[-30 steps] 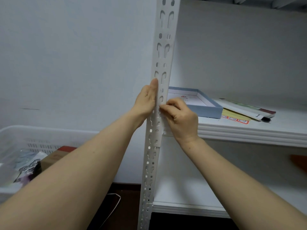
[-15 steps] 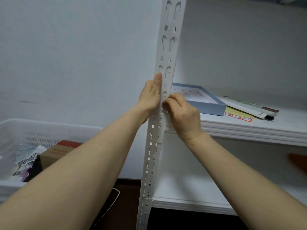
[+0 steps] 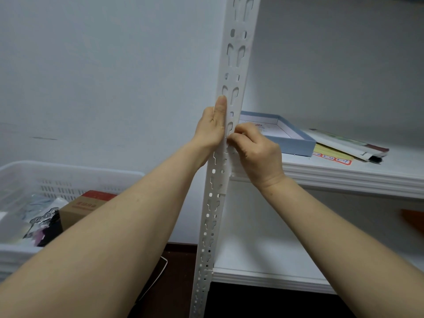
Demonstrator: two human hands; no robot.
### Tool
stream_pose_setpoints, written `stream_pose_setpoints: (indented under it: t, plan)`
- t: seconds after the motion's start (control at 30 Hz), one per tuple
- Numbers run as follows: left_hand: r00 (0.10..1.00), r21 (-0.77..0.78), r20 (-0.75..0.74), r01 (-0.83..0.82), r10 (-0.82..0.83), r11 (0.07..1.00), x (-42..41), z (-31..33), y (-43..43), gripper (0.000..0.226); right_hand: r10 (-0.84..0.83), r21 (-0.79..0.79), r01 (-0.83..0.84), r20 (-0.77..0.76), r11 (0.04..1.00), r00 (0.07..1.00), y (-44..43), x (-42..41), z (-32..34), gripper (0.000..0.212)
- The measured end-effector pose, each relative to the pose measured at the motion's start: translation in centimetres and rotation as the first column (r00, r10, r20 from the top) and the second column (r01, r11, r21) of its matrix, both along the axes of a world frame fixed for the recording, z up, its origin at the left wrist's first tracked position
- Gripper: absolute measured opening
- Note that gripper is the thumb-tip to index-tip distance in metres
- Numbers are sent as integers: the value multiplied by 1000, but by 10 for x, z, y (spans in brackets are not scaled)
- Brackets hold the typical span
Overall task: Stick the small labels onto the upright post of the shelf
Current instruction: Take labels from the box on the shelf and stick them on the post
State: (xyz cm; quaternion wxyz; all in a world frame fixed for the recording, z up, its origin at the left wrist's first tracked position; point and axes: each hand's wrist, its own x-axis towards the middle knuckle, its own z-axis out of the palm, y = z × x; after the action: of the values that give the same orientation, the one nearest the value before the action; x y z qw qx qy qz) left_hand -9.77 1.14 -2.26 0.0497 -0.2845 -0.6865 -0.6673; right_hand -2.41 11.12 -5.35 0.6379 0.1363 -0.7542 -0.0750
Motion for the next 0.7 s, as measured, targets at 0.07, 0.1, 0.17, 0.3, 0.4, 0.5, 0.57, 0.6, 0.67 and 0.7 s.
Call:
stream_pose_setpoints:
  t: [0.07,0.1,0.17,0.3,0.4,0.5,0.57,0.6,0.67,0.7]
  plan:
    - [1000,8,4,-8,8,1000,2,0,0,86,-41,41,42,-27,998,999,0,0,1,13]
    - [1000,11,9,-15,15,1000,2,1,0,83,-56,59,58,-39,997,998,1,0,1,14]
    - [1000,6,-4,-22,22,1000,-1,0,1,80,-71,90,76,-58,993,996,1,-1,1,14]
    - [1000,-14,-4,-15,15,1000,0,1,1,82,-67,116,73,-55,991,996,2,-1,2,11]
    - [999,2,-12,-39,40,999,0,1,1,72,-73,131,77,-36,988,997,1,0,3,10]
    - [999,-1,2,-54,54,999,-1,-1,2,69,-72,144,74,-21,987,997,2,0,5,10]
    - [999,6,-5,-50,50,999,-1,0,3,77,-70,161,72,-16,984,997,2,1,7,10]
    - [999,-3,-7,-49,49,999,-1,0,3,76,-71,166,72,-12,983,997,2,0,8,10]
    - [998,-6,-7,-61,61,998,-1,-1,3,61,-73,172,73,-8,982,997,2,0,8,10]
    - [998,-6,-8,-61,61,998,-1,-1,4,57,-73,175,73,-7,982,997,2,0,9,10]
